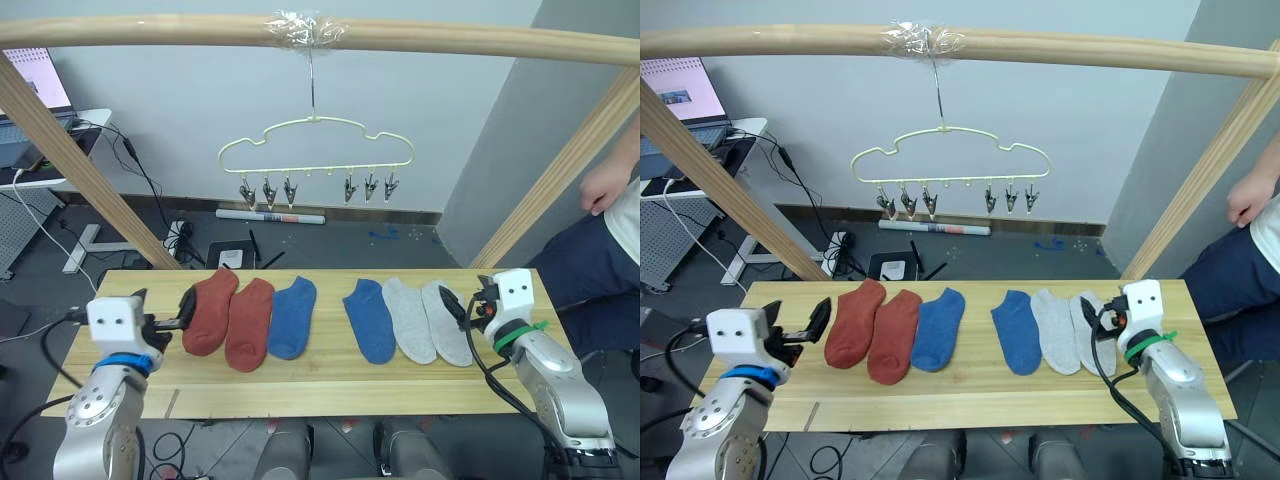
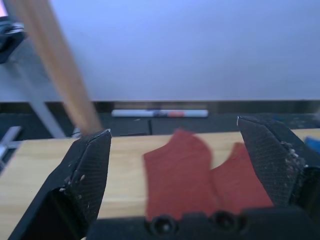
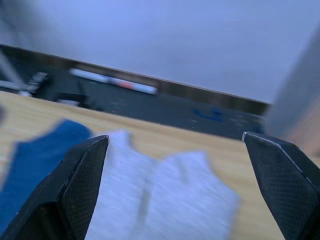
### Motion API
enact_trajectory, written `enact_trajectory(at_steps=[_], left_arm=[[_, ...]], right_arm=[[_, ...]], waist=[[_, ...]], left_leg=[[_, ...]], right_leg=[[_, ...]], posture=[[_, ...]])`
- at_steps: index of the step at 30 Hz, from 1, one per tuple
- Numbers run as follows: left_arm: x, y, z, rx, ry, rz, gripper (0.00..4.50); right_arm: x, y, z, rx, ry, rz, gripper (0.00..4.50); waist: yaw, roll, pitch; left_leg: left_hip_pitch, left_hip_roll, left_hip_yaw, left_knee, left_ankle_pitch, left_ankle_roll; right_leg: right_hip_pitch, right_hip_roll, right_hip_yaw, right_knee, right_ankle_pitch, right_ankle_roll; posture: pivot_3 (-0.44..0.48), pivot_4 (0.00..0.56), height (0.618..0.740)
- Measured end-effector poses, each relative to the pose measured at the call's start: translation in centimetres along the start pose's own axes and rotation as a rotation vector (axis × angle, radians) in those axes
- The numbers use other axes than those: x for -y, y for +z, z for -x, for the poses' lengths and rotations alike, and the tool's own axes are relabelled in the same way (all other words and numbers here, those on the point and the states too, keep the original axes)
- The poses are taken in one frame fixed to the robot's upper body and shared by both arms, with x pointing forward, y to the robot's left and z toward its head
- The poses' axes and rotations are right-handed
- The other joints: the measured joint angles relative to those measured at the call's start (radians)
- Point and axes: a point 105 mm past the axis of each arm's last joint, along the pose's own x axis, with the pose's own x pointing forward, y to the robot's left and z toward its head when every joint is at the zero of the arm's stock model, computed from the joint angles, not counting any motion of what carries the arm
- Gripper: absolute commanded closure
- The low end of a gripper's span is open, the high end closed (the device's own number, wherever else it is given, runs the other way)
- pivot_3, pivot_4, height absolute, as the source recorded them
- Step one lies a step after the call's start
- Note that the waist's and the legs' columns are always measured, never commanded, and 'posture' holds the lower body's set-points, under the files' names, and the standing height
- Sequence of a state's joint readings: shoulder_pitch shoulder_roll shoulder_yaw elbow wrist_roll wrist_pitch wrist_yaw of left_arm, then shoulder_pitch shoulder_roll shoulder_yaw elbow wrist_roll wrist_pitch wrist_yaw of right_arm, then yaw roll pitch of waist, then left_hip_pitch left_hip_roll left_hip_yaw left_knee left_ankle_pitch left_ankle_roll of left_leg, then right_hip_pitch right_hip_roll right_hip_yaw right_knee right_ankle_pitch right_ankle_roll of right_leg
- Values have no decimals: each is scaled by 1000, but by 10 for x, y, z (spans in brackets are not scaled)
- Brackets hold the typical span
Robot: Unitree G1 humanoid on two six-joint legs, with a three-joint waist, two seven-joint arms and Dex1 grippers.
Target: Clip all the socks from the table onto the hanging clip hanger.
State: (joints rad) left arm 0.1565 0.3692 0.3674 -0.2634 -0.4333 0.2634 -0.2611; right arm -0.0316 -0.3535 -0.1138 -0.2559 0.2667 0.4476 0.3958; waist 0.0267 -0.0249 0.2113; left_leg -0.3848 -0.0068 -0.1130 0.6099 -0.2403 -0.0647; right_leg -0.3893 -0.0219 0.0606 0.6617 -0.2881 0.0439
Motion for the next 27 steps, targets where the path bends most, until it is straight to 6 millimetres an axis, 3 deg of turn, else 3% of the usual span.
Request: enact_trajectory(at_steps=[3,6,10,14,21,27], left_arm=[[23,17,-16,60,-70,21,1190],[41,33,-26,108,-135,-5,1190],[47,45,-35,130,-144,-5,1190],[56,62,-44,189,-158,9,1990],[71,76,-55,226,-195,28,1990],[74,86,-70,237,-182,62,1990]], right_arm=[[-25,35,-13,78,154,7,0],[-43,71,-19,179,249,58,0],[-58,79,-23,192,332,83,0],[-79,95,-29,233,422,127,0],[-109,116,-27,296,574,111,0],[-135,137,-12,351,749,82,0]], waist=[[1,0,4],[1,0,4],[0,0,8],[-1,-3,23],[0,-6,45],[1,-6,50]], left_leg=[[0,0,0,0,0,0],[0,0,-1,0,0,0],[-1,0,-1,0,0,0],[0,0,-1,1,0,0],[-3,0,-3,1,0,0],[-16,0,-13,4,1,-2]], right_leg=[[0,0,-1,0,1,1],[0,1,-2,0,1,1],[0,1,-3,0,3,-4],[0,1,-3,0,3,-4],[-1,0,-6,0,4,-4],[-10,0,-17,2,4,-4]], posture=[[185,216,740],[183,214,740],[174,230,740],[177,251,740],[181,274,740],[179,298,740]])
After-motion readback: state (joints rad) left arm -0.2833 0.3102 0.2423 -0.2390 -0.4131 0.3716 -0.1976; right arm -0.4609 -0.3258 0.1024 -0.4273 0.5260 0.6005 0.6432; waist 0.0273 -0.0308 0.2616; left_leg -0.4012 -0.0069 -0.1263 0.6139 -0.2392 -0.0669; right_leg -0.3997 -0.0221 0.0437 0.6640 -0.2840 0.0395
